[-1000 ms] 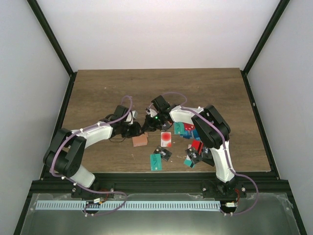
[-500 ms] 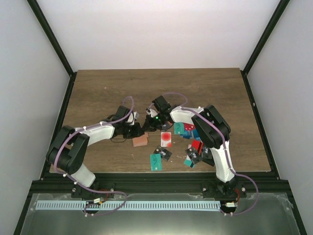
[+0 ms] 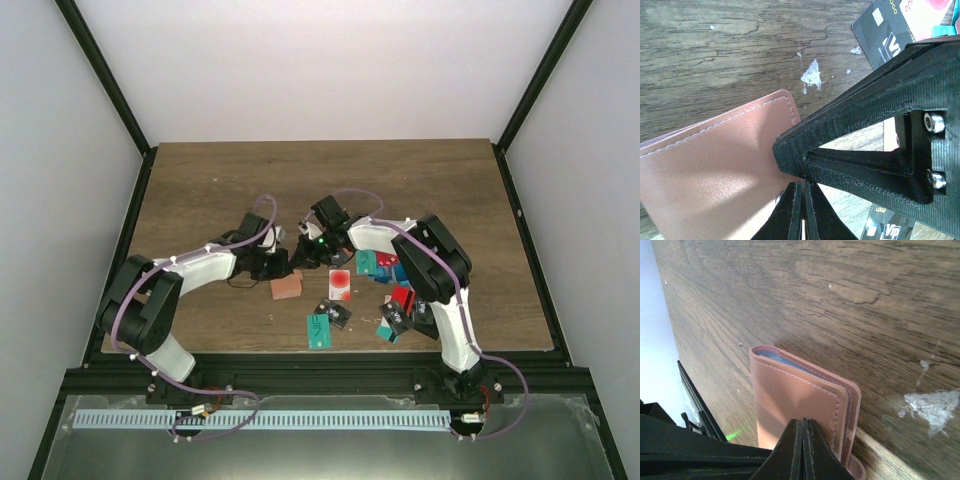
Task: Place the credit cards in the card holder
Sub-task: Close the card holder at the center of the board.
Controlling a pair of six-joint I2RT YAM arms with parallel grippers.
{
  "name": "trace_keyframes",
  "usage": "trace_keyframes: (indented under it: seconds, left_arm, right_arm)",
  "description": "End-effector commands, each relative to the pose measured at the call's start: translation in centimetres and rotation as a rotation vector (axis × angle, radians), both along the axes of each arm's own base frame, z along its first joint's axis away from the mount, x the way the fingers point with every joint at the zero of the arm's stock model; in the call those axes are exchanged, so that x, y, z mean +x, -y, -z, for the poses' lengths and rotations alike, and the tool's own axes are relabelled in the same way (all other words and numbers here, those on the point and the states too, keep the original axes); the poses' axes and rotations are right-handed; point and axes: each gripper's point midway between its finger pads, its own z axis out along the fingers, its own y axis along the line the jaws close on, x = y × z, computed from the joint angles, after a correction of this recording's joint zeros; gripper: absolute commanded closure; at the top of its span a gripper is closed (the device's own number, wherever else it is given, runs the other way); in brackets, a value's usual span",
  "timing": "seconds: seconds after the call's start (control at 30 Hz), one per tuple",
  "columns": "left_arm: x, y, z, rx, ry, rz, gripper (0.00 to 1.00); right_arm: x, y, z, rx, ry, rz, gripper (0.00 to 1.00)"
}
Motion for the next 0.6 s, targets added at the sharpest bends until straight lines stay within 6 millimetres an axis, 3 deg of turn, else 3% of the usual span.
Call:
trace_keyframes:
  seconds: [0.0, 0.57]
  left_arm:
    - [0.7, -0.3, -0.7, 0.053, 0.039, 0.030, 0.96]
    - [0.5, -1.2, 1.0, 0.119, 0.018, 0.031, 0.96]
  right_arm:
    - [-0.6, 1.2, 1.9, -0.054, -0.032, 0.009, 0.99]
    - [-0.7, 1.4, 2.0, -0.061, -0.034, 0.008, 0.99]
